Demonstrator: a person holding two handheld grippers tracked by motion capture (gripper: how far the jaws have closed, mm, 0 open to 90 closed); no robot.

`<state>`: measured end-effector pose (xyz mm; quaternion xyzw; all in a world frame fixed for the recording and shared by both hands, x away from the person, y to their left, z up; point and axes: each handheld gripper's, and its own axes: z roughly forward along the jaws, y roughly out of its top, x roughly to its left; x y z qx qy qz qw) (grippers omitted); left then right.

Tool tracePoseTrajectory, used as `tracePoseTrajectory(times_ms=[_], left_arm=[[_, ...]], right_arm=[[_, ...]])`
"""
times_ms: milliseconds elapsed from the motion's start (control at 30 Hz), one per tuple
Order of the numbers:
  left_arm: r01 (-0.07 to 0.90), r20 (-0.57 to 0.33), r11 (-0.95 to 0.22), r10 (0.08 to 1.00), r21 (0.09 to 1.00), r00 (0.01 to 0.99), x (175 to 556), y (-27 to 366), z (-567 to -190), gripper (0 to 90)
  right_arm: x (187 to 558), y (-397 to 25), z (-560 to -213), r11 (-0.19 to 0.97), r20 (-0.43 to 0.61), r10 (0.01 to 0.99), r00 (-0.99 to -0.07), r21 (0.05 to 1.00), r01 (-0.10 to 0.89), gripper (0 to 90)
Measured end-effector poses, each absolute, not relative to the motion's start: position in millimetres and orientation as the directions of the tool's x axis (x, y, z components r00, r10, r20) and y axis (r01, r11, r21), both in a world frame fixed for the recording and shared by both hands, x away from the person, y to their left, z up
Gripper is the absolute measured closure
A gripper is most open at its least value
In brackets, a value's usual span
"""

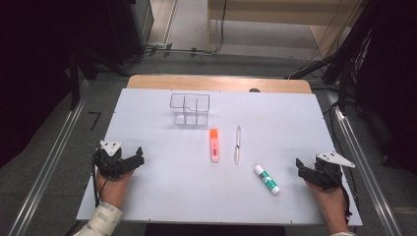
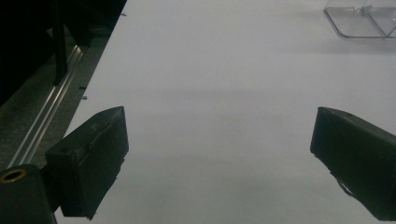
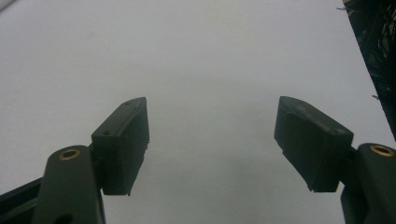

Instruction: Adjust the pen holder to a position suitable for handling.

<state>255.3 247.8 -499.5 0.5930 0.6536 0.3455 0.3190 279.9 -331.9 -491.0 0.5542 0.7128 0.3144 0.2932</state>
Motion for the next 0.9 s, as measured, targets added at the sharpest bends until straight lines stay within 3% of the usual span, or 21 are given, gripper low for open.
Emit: tracePoseTrajectory(times_ms=[433,533,600,700,800,900], left_arm=[[0.562,-0.041,0.084,0.995,0.823,-0.088,267,247,-496,9.8],[0.563,-0.049,0.086,0.996,0.822,-0.081,275,245,-496,17.6],[0.552,-0.059,0.092,0.995,0.829,-0.078,280,245,-495,27.9],[0.561,-0.070,0.093,0.996,0.823,-0.063,293,243,-493,40.4],[0.571,-0.114,0.113,0.993,0.813,-0.034,309,241,-491,51.3],[0.580,-0.098,0.091,0.995,0.809,-0.019,326,234,-490,67.2]], right_arm=[[293,-320,-481,0.183,-0.034,0.966,-0.255,0.789,0.587,25.7],[302,-312,-477,0.188,-0.032,0.963,-0.268,0.793,0.579,29.7],[310,-305,-476,0.184,-0.012,0.958,-0.287,0.792,0.582,34.8],[323,-293,-475,0.171,0.038,0.943,-0.332,0.799,0.577,48.9],[337,-271,-475,0.200,0.019,0.934,-0.358,0.801,0.564,62.0],[355,-245,-475,0.242,-0.009,0.921,-0.390,0.796,0.555,72.1]])
